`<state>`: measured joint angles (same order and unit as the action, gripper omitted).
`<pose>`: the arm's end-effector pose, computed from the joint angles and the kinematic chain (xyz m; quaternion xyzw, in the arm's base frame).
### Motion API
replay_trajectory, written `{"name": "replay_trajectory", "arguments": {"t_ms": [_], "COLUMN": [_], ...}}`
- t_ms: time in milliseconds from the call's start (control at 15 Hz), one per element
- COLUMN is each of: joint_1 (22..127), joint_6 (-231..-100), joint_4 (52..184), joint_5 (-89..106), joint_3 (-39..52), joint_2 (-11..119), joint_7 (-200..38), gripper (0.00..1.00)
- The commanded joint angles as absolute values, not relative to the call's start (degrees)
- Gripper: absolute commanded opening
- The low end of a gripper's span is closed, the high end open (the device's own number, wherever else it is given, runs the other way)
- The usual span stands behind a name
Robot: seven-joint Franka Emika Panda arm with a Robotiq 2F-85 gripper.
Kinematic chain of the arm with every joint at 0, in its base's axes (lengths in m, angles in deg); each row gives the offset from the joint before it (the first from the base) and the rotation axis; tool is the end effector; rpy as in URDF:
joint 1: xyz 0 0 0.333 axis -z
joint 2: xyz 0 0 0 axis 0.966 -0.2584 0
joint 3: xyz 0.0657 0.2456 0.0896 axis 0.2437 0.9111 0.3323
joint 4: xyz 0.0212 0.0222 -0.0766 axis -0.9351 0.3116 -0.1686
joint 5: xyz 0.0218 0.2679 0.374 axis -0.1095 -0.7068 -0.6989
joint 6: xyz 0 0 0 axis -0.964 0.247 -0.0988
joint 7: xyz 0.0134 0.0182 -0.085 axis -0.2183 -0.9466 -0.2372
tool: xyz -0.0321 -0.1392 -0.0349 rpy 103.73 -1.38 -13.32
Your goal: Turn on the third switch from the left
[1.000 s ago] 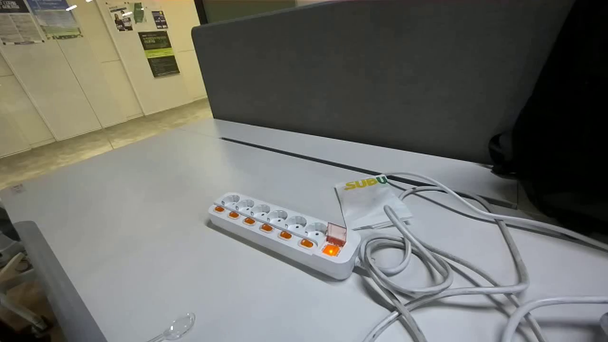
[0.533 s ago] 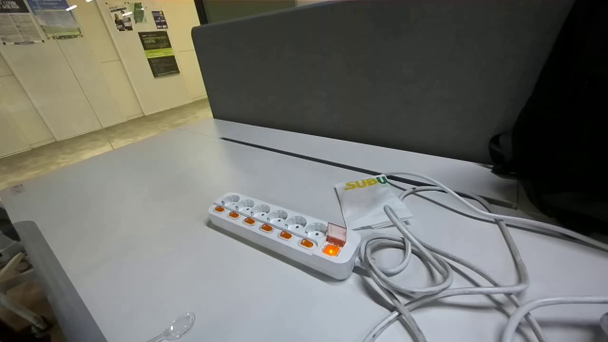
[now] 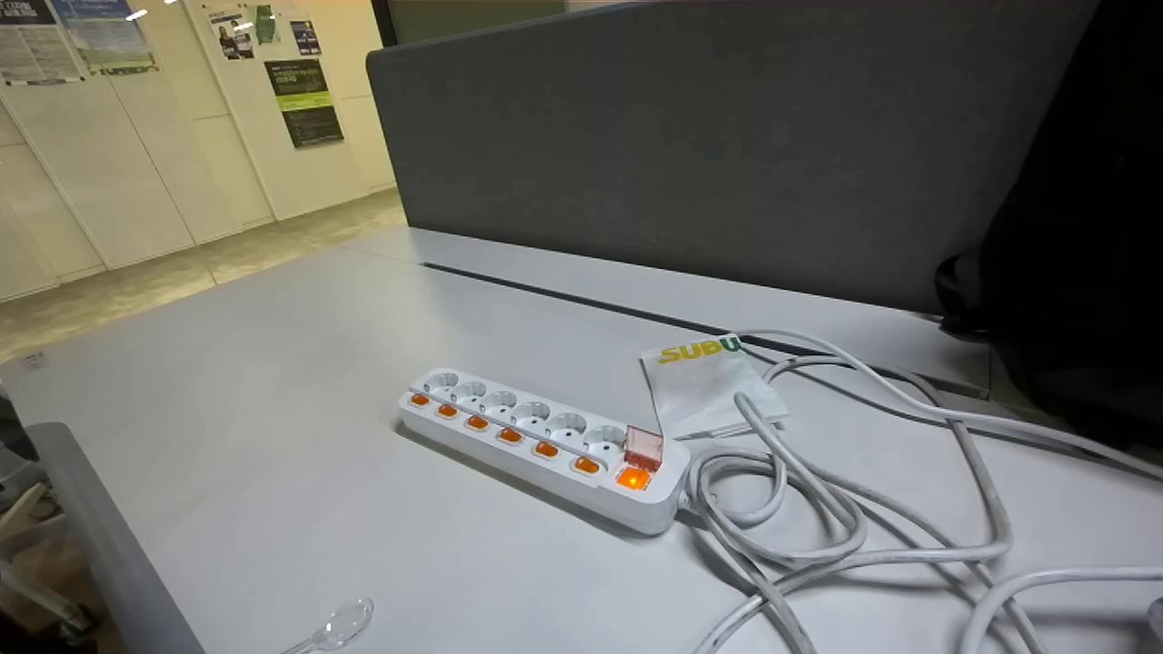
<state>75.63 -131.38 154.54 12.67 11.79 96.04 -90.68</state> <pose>0.4988 -0.0080 0.4346 0.9955 0.0634 -0.0294 0.0639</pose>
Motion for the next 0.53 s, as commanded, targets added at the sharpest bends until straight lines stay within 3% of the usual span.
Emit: {"name": "replay_trajectory", "arguments": {"t_ms": [0,400,467], "joint_1": [76.0,76.4,76.3], "joint_6": [-138.5,-152.2,-153.6], "joint_4": [155.8,158.0,158.0], "joint_5": [17.8,25.7,26.4], "joint_3": [13.5,15.3,15.4], "joint_2": [94.0,84.7,82.6], "joint_7": [-85.2,-77.3,-76.3], "gripper": [1.0,1.0,0.75]}}
